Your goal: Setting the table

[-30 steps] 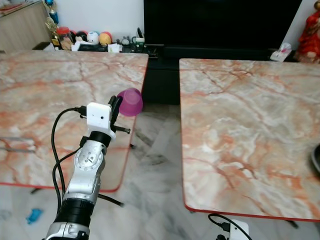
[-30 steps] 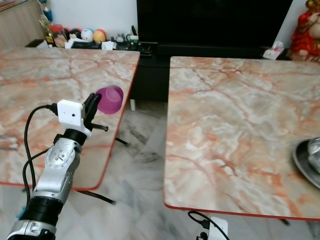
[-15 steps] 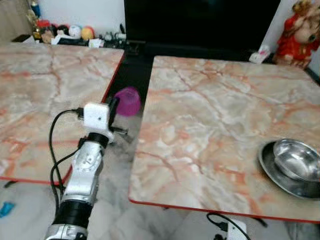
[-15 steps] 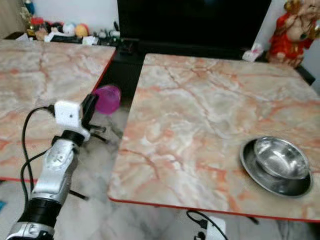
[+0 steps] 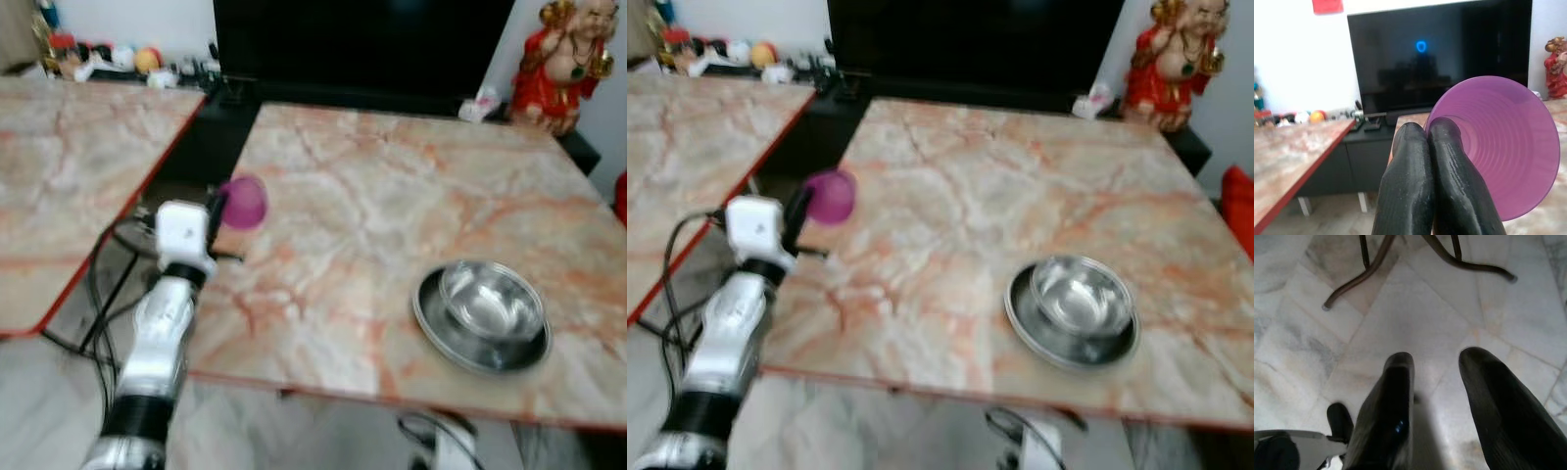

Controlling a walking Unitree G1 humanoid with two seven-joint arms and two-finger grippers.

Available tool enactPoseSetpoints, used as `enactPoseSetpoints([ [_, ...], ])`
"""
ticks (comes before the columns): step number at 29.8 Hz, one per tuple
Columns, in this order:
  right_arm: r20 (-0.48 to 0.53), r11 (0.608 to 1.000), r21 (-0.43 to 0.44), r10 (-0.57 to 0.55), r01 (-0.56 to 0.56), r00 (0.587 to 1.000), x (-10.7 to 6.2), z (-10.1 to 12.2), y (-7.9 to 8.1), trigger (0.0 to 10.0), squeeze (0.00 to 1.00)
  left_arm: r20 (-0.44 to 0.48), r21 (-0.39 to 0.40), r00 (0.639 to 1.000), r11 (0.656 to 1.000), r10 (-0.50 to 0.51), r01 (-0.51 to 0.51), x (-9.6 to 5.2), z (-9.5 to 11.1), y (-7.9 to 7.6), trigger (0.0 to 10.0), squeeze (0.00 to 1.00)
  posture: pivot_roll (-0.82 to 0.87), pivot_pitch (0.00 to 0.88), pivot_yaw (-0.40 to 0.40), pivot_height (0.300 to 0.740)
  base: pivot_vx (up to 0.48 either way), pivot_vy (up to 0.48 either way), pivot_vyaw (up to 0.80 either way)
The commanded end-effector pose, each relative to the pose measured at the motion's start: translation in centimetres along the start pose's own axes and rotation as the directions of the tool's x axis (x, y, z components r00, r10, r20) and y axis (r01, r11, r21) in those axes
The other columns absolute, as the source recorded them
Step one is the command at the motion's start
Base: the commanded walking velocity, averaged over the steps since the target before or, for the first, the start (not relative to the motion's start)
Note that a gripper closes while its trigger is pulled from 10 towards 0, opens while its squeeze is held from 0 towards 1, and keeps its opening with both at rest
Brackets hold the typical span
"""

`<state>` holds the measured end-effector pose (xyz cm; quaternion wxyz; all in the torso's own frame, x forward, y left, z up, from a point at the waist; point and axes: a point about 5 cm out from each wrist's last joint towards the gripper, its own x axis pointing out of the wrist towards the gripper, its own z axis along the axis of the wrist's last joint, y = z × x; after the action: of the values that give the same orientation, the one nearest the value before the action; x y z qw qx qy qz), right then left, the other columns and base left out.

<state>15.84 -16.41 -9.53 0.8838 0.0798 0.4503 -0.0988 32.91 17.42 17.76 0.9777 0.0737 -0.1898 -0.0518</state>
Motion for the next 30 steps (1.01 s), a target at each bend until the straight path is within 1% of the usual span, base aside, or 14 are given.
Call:
enactPoseSetpoints([
  [1,-0.002,1.000,-0.004,-0.022,0.022,1.000,-0.05,-0.10,-0.91,10.0,0.00,0.009,-0.013,1.000,1.000,-0.027,0.027,0.27,0.24,-0.80,10.0,0.00,0.05,0.000,-0.017,0.740,0.000,-0.428,0.00],
  [13,-0.003,1.000,-0.009,-0.021,0.021,1.000,-0.04,-0.09,-0.94,10.0,0.00,-0.006,-0.029,0.998,0.998,-0.057,0.057,0.31,0.06,-0.93,10.0,0.00,0.05,0.000,-0.020,0.740,0.000,-0.403,0.00],
  [17,-0.004,1.000,-0.013,-0.019,0.019,1.000,-0.04,-0.09,-0.95,10.0,0.00,-0.033,-0.054,0.997,0.996,-0.073,0.071,0.28,-0.32,-1.04,10.0,0.00,0.06,0.000,-0.021,0.740,0.000,0.000,0.00],
  [19,-0.005,1.000,-0.014,-0.019,0.019,1.000,-0.04,-0.09,-0.95,10.0,0.00,-0.041,-0.087,0.996,0.994,-0.077,0.073,0.29,-0.44,-1.07,10.0,0.00,0.06,0.000,-0.021,0.740,0.000,0.000,0.00],
  [25,-0.002,1.000,-0.009,-0.021,0.020,1.000,-0.05,-0.11,-0.92,10.0,0.00,-0.051,-0.119,0.995,0.989,-0.090,0.084,0.32,-0.53,-1.07,10.0,0.00,0.05,0.000,-0.020,0.740,0.000,0.000,0.00],
  [28,-0.001,1.000,-0.011,-0.021,0.021,1.000,-0.06,-0.11,-0.93,10.0,0.00,-0.061,-0.147,0.994,0.986,-0.093,0.083,0.35,-0.63,-1.12,10.0,0.00,0.06,0.000,-0.020,0.740,0.000,0.000,0.00],
  [29,-0.001,1.000,-0.010,-0.021,0.021,1.000,-0.05,-0.11,-0.92,10.0,0.00,-0.071,-0.177,0.994,0.982,-0.087,0.073,0.42,-0.72,-1.09,10.0,0.00,0.05,0.000,-0.020,0.740,0.000,0.000,0.00],
  [30,-0.001,1.000,-0.010,-0.021,0.021,1.000,-0.05,-0.11,-0.92,10.0,0.00,-0.071,-0.177,0.994,0.982,-0.087,0.073,0.42,-0.72,-1.09,10.0,0.00,0.05,0.000,-0.020,0.740,0.000,0.000,0.00],
])
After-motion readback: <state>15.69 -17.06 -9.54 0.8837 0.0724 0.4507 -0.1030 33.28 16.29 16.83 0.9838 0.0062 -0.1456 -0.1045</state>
